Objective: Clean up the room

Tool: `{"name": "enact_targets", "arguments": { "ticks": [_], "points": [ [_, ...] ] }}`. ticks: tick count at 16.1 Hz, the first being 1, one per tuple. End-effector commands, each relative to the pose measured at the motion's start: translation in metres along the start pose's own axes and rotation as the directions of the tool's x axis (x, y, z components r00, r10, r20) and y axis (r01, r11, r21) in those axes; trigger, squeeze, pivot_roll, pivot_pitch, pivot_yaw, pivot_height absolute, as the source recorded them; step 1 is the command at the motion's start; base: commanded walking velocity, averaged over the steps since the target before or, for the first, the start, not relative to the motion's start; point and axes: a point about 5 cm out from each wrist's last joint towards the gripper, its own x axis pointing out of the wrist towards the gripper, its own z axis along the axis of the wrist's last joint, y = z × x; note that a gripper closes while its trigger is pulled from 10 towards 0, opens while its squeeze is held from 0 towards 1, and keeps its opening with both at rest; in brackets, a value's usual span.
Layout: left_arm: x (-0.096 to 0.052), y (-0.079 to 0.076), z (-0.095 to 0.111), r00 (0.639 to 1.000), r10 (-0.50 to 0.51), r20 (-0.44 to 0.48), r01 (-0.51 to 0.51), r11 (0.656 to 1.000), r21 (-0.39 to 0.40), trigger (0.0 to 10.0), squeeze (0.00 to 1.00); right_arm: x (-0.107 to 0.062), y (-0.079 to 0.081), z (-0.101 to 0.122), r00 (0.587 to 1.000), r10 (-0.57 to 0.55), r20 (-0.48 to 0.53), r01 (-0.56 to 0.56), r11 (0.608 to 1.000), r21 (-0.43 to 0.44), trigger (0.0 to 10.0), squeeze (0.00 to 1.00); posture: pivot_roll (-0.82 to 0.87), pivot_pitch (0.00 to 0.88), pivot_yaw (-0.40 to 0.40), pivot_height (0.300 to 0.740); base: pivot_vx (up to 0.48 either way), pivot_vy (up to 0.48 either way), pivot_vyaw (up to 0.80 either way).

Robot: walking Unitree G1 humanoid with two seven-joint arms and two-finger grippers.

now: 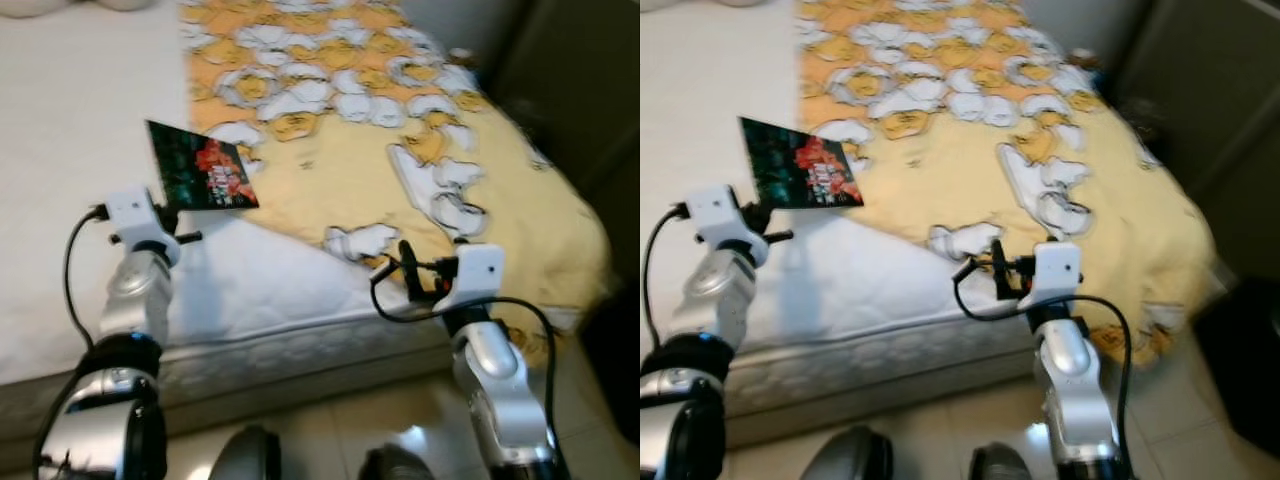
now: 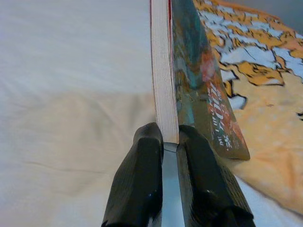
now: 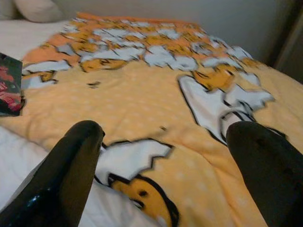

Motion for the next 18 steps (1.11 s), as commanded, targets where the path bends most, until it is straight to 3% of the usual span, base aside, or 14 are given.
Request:
{"name": "enact_targets", "arguments": {
  "ticks": [1,12,15,18],
  "points": [
    [0.002,-0.003,0.014,0.998,-0.01,0.062,0.008,1.0,0.03,10.0,0.0,0.0,0.0,0.0,1.0,-0.003,0.007,0.003,1.0,0.01,10.0,0.0,0.01,0.032,-0.045,0.695,0.0,0.48,0.73],
    [0.0,-0.025,0.019,0.996,-0.035,0.077,0.033,0.999,0.024,10.0,0.0,0.008,0.002,-0.004,1.0,0.028,-0.008,-0.028,0.999,0.024,10.0,0.0,0.03,0.028,-0.06,0.695,0.023,0.473,0.62],
    [0.003,-0.029,0.022,0.996,-0.047,0.078,0.044,0.998,0.038,10.0,0.0,0.008,0.003,-0.004,0.999,0.032,-0.01,-0.031,0.999,0.024,10.0,0.0,0.03,0.027,-0.06,0.695,0.241,0.086,0.0],
    [0.004,-0.037,0.03,0.99,-0.099,0.096,0.089,0.991,0.103,10.0,0.0,0.008,0.004,-0.004,1.0,0.026,0.002,-0.026,0.999,0.02,10.0,0.0,0.03,0.025,-0.053,0.695,0.0,0.0,0.0]
  ]
}}
